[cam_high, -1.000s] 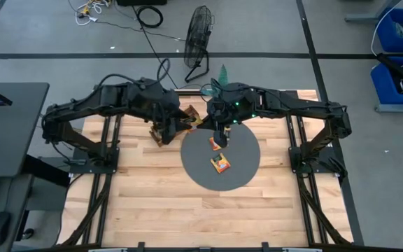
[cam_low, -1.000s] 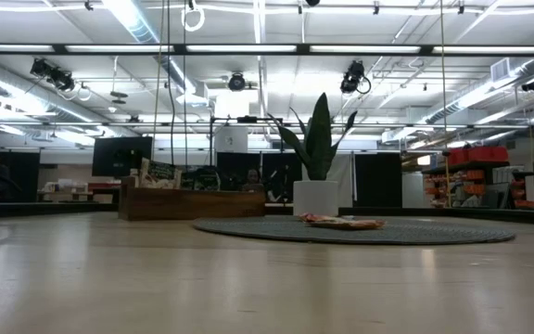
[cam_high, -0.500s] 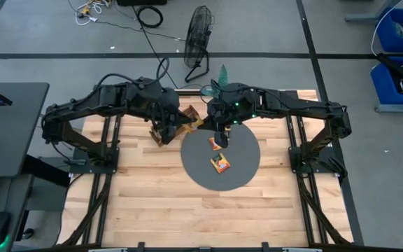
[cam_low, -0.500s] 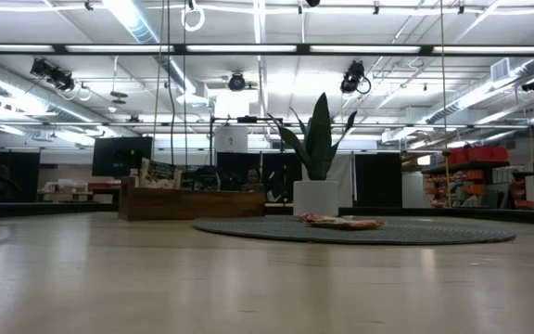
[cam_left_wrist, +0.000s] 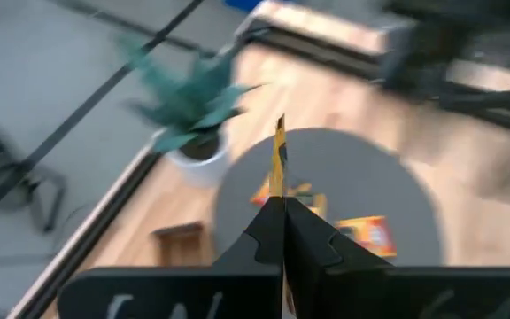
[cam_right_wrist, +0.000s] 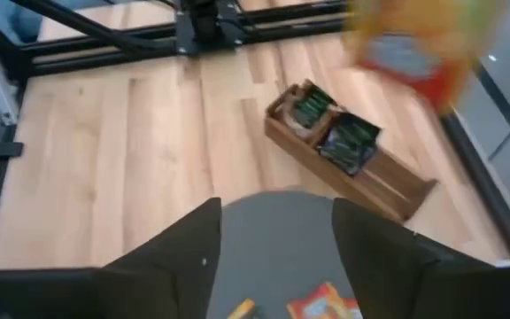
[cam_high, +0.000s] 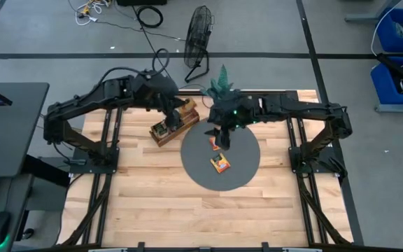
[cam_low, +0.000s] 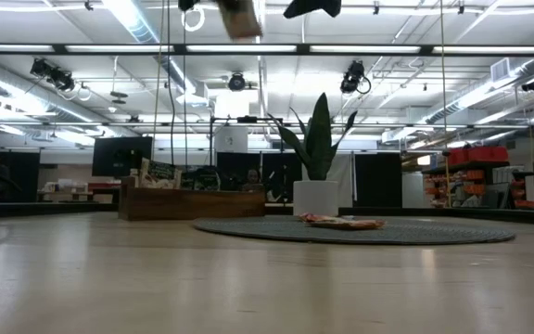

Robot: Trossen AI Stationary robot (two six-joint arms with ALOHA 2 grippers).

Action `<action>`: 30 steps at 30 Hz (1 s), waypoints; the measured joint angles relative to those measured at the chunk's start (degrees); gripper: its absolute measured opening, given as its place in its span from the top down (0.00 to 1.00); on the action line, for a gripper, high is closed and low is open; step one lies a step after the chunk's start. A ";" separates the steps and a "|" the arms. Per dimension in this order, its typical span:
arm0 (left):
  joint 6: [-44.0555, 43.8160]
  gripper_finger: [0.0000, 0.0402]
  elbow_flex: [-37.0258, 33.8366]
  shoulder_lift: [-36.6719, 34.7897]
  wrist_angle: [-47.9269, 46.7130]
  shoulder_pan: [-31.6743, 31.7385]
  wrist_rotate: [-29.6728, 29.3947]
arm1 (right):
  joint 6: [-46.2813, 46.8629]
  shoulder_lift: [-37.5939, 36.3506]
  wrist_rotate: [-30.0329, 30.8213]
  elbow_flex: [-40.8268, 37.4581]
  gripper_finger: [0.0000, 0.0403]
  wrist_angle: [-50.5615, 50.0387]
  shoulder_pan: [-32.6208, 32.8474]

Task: Pick & Place Tea
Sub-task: Put the orange tea bag into the right section of the wooden organizer

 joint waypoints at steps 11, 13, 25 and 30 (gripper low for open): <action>1.15 1.00 -19.63 0.02 17.92 10.27 -4.67 | 4.94 -0.16 -0.03 -17.85 0.96 17.63 6.44; 1.31 1.00 -23.72 0.06 20.78 12.50 -4.69 | 7.51 -0.16 0.34 -19.52 0.96 18.23 6.15; 7.16 1.00 -42.29 0.04 43.02 21.49 7.22 | 12.95 -0.18 3.64 -20.11 0.97 26.06 2.96; 6.79 1.00 -45.23 2.60 45.39 22.83 11.27 | 14.29 -0.18 3.73 -20.11 0.99 26.67 1.92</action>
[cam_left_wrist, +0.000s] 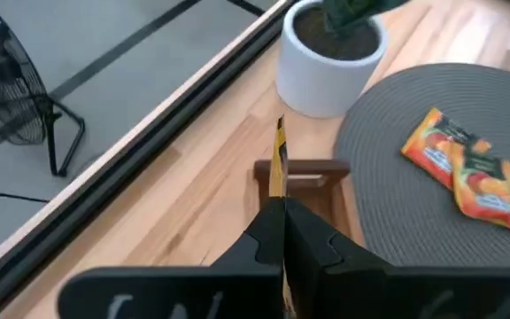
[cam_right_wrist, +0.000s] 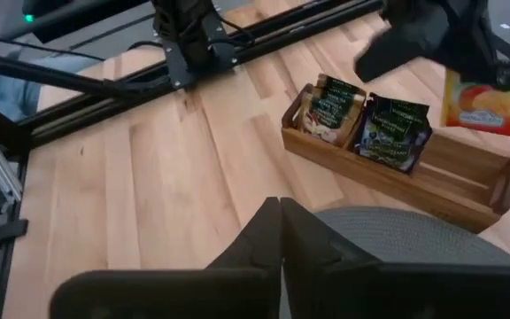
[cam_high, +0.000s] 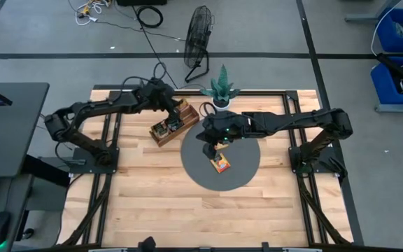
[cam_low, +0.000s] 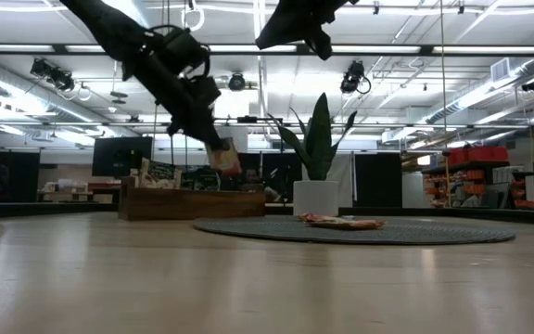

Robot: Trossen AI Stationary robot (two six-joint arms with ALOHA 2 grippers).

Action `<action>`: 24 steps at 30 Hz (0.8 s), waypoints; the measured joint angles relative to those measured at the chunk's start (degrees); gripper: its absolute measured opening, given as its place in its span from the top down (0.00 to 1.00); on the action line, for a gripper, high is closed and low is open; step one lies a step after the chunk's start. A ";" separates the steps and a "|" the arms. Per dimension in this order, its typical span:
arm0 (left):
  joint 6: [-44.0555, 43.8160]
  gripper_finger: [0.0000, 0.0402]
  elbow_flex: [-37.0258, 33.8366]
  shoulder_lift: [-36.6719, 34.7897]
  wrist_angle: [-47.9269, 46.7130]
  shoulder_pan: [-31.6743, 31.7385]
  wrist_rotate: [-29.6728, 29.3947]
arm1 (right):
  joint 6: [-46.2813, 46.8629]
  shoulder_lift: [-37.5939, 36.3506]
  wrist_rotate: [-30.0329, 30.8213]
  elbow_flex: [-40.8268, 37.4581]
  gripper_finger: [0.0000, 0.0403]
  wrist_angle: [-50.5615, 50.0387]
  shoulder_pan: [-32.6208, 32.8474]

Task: Pick & Place Tea
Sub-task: Put the orange tea bag into the right section of the wooden organizer

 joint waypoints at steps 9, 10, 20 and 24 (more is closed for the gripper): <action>-0.32 1.00 0.40 5.76 2.21 -0.22 1.26 | 0.29 0.00 -0.15 0.00 1.00 0.20 -0.19; -0.33 1.00 0.40 6.07 2.11 -0.20 1.48 | 0.30 0.00 -0.15 0.00 1.00 0.09 -0.19; 0.34 1.00 0.43 7.44 2.61 -0.20 1.17 | 0.30 0.00 -0.15 0.00 1.00 -0.34 -0.19; 0.02 1.00 0.40 8.42 2.46 -0.22 1.31 | 0.11 0.00 -0.15 0.00 1.00 0.00 -0.19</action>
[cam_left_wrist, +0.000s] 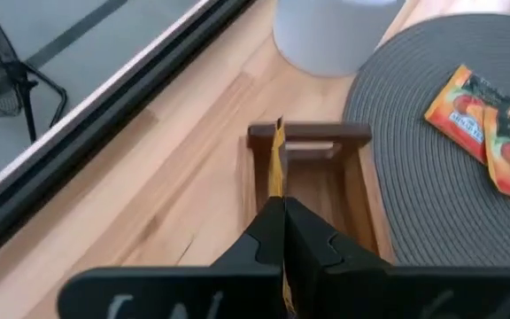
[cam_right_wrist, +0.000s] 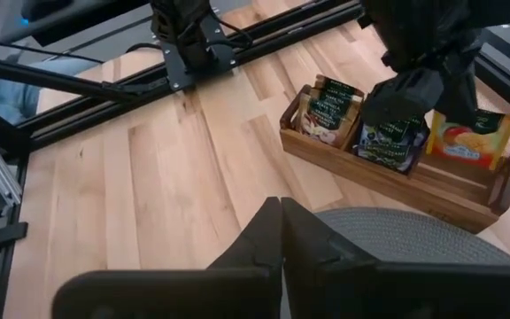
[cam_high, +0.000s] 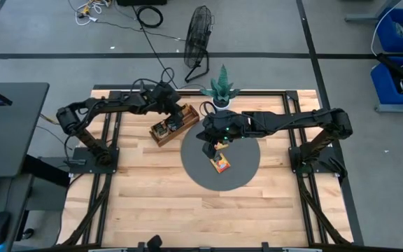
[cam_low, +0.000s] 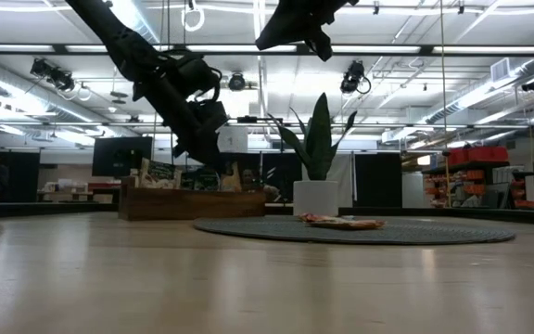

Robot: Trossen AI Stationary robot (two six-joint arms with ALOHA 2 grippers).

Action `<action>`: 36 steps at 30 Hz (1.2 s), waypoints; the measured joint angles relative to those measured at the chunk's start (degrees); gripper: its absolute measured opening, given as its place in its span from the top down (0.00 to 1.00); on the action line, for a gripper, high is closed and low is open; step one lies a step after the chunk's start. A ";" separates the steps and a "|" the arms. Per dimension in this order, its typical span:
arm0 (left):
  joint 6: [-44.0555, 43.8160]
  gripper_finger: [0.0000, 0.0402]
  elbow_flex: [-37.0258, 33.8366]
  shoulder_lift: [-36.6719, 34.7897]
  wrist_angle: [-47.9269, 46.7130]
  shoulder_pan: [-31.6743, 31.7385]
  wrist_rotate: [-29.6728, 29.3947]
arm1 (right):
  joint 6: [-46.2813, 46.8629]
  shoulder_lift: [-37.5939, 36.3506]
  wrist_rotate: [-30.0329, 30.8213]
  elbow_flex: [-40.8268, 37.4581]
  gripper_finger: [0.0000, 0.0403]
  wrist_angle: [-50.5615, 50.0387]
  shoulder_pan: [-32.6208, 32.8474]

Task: Pick & Place Tea
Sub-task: Put the orange tea bag into the right section of the wooden organizer

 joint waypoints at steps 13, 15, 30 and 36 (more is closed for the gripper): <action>-1.09 0.93 0.02 1.13 0.83 -0.25 0.22 | -0.05 0.00 -0.01 0.00 1.00 -0.05 -0.17; -1.07 0.90 0.02 1.13 0.85 -0.22 0.22 | -0.08 0.00 -0.01 -0.01 1.00 -0.05 -0.17; -1.51 0.58 0.02 1.08 0.85 -0.20 0.20 | -0.61 0.00 0.00 0.00 0.99 -0.01 -0.17; 0.30 0.50 0.02 1.04 0.43 -0.20 0.18 | -0.61 0.00 0.00 0.00 0.99 -0.03 -0.17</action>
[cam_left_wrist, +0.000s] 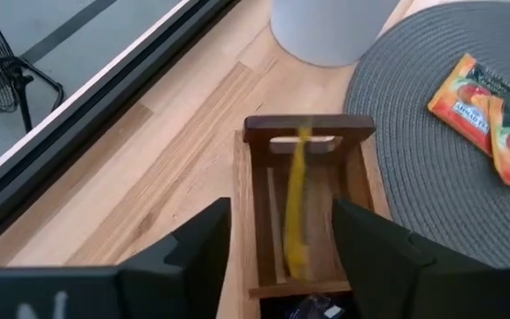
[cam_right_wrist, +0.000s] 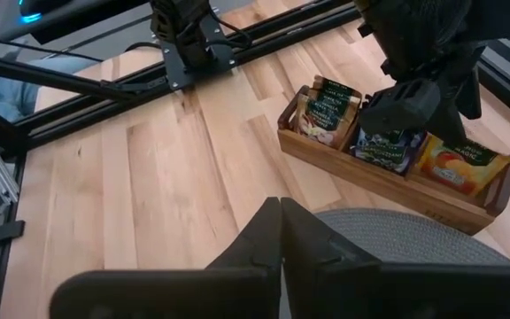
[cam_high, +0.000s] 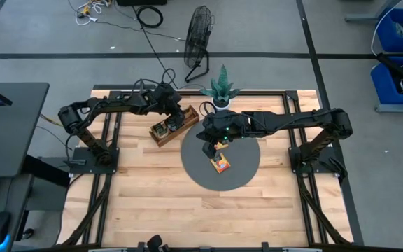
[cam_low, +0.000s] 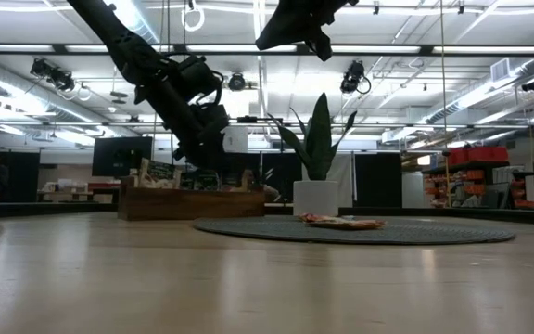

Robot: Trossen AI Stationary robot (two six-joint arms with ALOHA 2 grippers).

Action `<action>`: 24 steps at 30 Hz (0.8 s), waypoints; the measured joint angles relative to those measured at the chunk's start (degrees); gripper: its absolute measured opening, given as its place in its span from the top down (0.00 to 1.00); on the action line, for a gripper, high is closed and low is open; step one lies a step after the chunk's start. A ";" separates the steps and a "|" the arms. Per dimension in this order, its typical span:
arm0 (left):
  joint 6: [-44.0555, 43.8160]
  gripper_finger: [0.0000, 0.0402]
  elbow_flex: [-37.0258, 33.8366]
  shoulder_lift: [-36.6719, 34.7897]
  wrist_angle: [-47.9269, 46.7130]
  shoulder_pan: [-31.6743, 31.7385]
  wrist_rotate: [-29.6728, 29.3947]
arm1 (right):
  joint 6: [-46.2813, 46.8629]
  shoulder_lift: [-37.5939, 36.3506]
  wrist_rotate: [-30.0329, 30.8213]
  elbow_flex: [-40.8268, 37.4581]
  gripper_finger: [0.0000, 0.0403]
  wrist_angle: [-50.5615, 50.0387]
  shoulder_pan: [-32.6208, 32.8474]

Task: Pick & Place Tea
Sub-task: Put the orange tea bag into the right section of the wooden organizer

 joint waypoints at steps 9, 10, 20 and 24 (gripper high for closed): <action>-3.19 0.44 0.83 -0.15 -1.11 0.00 -4.07 | -0.78 0.00 0.08 0.00 0.99 -2.38 -0.03; -3.21 0.44 1.46 -0.40 -1.70 0.00 -4.08 | -0.85 0.00 0.61 0.00 0.99 -3.81 -0.12; -0.26 0.44 12.84 -7.83 -11.02 -0.14 -5.40 | 4.74 -0.75 3.80 -7.14 0.85 -15.62 -1.44; 1.33 0.44 17.41 -10.83 -17.96 -0.17 -5.40 | 2.61 -0.76 -0.57 -13.13 0.70 -14.43 -1.33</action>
